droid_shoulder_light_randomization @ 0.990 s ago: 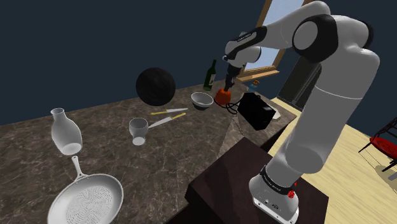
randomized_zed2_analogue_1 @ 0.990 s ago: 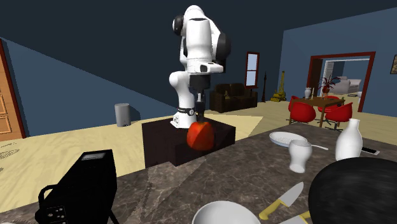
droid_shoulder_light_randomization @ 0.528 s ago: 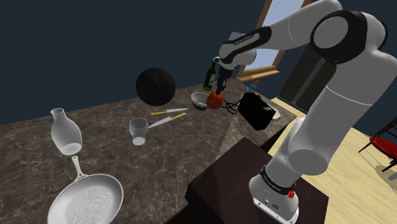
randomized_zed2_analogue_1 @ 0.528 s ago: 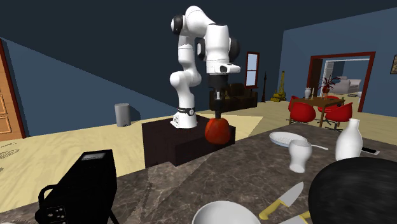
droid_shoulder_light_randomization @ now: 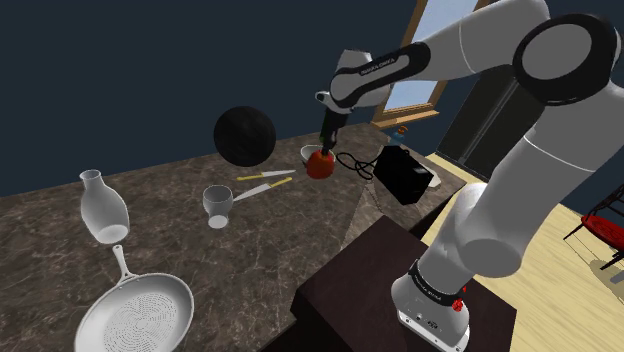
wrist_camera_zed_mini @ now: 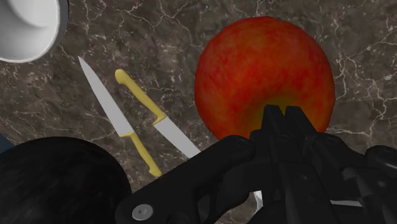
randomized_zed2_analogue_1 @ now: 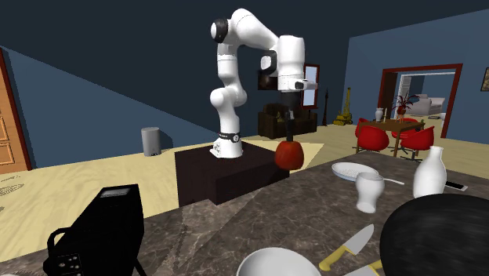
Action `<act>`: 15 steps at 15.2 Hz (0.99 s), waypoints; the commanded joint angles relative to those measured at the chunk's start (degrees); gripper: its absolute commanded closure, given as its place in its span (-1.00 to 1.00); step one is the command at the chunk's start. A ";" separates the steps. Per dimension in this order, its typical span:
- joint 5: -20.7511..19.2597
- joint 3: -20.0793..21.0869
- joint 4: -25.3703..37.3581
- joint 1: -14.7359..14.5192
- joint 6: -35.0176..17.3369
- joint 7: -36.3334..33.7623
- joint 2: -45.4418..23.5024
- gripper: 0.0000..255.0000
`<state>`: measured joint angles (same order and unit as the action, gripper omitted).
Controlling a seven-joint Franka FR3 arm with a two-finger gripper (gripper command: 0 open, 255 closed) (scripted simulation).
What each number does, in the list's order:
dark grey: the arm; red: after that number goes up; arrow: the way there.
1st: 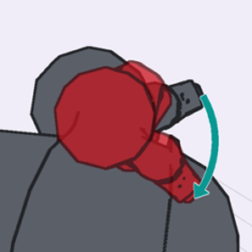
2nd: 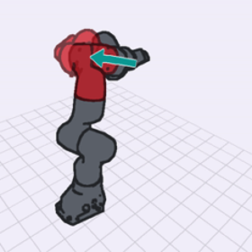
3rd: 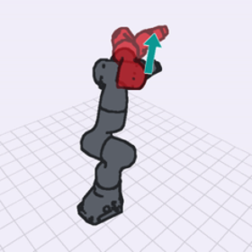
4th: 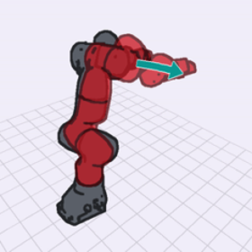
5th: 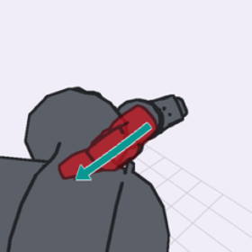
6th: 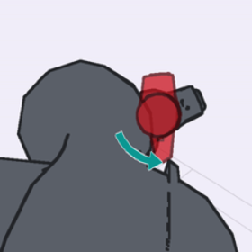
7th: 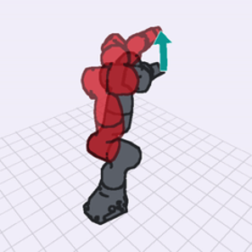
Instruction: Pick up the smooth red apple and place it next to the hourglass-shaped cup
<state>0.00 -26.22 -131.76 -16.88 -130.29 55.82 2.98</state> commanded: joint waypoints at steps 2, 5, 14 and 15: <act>-0.38 2.49 -0.85 -2.13 -0.22 -4.96 0.76 1.00; -0.39 4.90 -1.07 -4.21 -0.36 -9.46 0.87 1.00; 0.63 11.80 1.89 -10.47 -0.12 -21.94 -1.87 1.00; 0.76 12.48 2.55 -11.18 -0.02 -23.24 -2.43 1.00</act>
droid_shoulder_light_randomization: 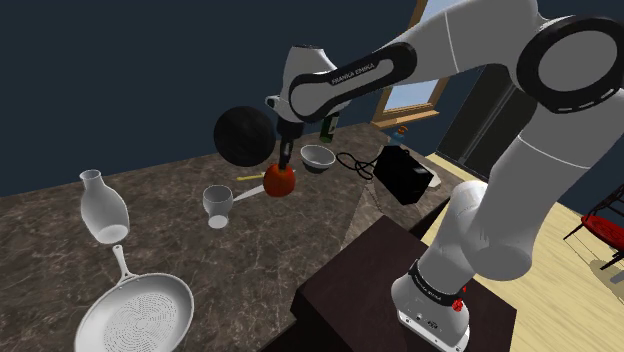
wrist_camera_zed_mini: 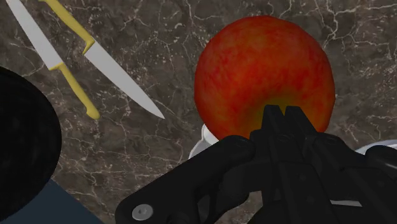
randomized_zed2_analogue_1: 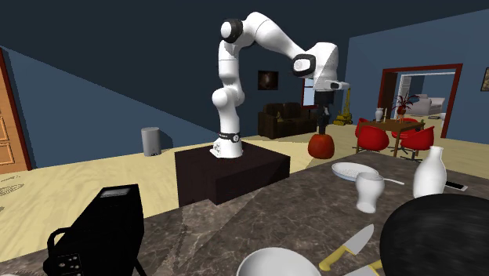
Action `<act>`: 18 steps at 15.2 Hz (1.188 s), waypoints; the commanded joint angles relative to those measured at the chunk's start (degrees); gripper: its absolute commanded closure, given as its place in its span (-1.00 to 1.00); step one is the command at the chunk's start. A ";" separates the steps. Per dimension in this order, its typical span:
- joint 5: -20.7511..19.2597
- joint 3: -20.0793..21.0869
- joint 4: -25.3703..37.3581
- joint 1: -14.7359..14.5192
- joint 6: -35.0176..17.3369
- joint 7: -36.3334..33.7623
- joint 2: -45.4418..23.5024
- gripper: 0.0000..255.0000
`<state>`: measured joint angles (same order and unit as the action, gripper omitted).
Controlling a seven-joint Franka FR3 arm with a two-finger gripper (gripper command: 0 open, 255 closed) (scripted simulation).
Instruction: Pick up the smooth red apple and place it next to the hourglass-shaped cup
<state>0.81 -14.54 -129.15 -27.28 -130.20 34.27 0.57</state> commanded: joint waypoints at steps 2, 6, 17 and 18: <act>0.22 2.17 1.46 -2.13 0.14 -4.25 -1.28 1.00; 0.64 4.68 5.28 -4.79 0.90 -9.19 -4.33 1.00; 1.29 7.74 10.82 -8.28 -0.90 -15.40 -11.66 1.00; 1.37 7.76 10.56 -8.26 -1.59 -15.34 -12.09 1.00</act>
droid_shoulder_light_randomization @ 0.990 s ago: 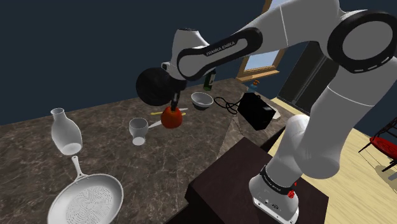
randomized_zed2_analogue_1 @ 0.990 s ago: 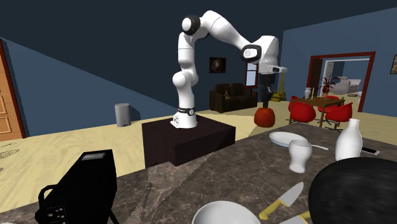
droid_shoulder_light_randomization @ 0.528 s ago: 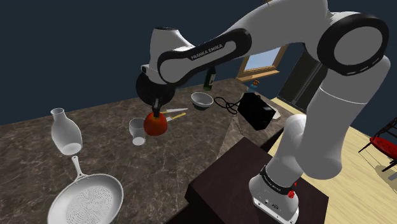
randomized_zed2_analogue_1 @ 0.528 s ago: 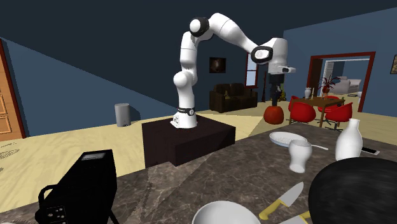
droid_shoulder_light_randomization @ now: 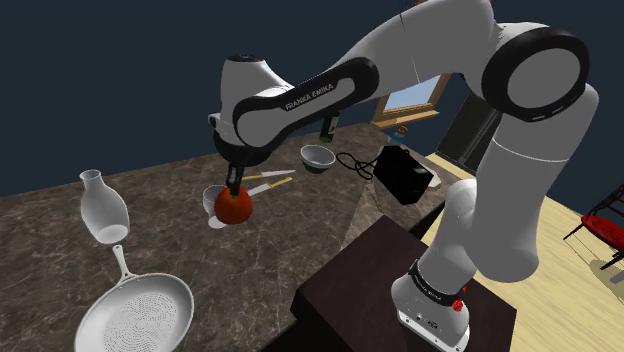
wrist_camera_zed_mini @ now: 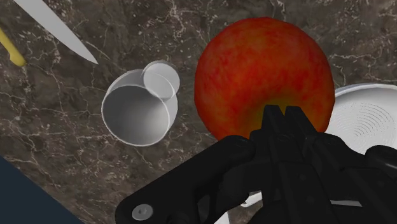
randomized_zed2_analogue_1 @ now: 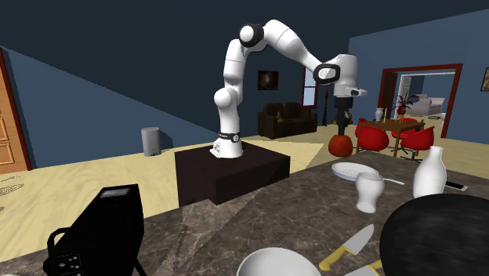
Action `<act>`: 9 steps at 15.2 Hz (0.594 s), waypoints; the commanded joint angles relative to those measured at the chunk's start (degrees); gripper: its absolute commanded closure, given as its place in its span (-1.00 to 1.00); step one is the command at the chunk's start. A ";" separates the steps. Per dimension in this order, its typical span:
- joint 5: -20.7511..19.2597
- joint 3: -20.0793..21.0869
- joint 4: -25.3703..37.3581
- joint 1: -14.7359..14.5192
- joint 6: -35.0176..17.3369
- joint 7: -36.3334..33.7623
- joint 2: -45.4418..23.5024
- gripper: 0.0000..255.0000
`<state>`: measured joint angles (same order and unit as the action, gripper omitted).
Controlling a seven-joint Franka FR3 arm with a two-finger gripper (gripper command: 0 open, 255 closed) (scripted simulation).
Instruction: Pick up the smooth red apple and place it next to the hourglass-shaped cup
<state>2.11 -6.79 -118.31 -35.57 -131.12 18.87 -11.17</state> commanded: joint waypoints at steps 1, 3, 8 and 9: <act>0.16 0.03 -0.54 0.04 -1.36 0.12 -0.79 1.00; 0.34 0.09 -1.00 0.08 -2.73 0.25 -1.70 1.00; 0.83 0.25 -1.95 0.20 -6.10 0.59 -4.15 1.00; 0.94 0.29 -2.10 0.22 -6.76 0.66 -4.67 1.00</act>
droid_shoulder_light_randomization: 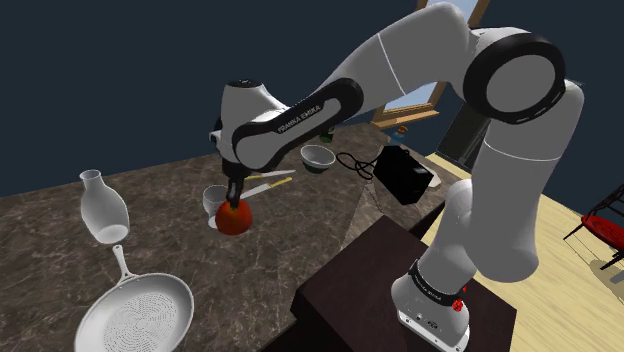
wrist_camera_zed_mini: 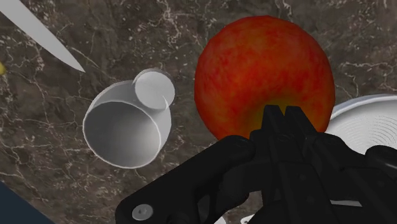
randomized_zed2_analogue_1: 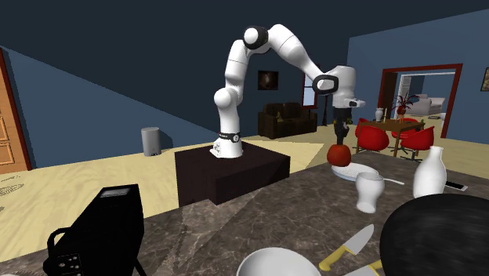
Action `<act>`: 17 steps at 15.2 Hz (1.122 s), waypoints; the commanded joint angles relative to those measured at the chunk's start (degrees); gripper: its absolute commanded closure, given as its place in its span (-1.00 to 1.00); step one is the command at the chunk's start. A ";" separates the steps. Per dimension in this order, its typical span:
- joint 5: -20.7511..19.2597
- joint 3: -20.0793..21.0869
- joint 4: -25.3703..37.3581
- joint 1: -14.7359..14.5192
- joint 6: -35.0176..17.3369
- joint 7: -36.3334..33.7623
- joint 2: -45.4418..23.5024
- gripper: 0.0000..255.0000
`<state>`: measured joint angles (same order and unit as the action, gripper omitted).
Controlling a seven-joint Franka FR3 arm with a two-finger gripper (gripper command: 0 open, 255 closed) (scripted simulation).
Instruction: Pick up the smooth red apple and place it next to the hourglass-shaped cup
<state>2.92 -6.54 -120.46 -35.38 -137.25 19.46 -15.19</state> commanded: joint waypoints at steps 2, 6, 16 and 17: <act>0.34 0.12 -0.21 0.10 -1.95 0.23 -1.71 1.00; 0.79 0.33 -0.59 0.25 -4.54 0.55 -3.94 1.00; 1.96 1.05 -0.67 0.76 -10.70 1.38 -10.05 1.00; 2.08 1.13 -0.61 0.82 -11.29 1.47 -10.70 1.00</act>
<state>4.85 -5.50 -120.87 -34.67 -147.66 20.75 -25.24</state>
